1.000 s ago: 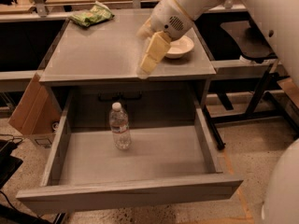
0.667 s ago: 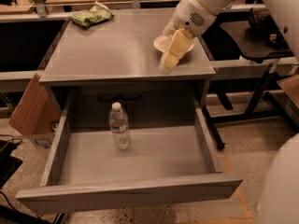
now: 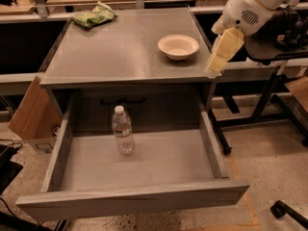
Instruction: Place water bottle into top drawer
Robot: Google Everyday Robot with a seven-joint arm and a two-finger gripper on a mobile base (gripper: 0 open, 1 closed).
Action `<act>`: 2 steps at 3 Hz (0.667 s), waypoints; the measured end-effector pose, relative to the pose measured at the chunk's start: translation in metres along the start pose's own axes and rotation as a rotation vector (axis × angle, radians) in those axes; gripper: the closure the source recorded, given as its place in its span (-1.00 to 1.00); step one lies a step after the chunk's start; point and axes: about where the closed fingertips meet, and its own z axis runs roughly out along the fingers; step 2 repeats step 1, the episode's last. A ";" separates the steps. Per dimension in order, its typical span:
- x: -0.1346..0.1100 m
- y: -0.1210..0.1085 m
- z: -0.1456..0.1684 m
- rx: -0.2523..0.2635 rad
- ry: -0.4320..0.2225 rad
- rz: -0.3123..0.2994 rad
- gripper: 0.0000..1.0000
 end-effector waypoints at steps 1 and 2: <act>0.024 0.026 -0.035 0.082 -0.003 0.057 -1.00; 0.024 0.026 -0.035 0.082 -0.003 0.057 -1.00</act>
Offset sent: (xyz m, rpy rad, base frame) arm 0.0000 0.0000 0.0000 0.0000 0.0000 0.0000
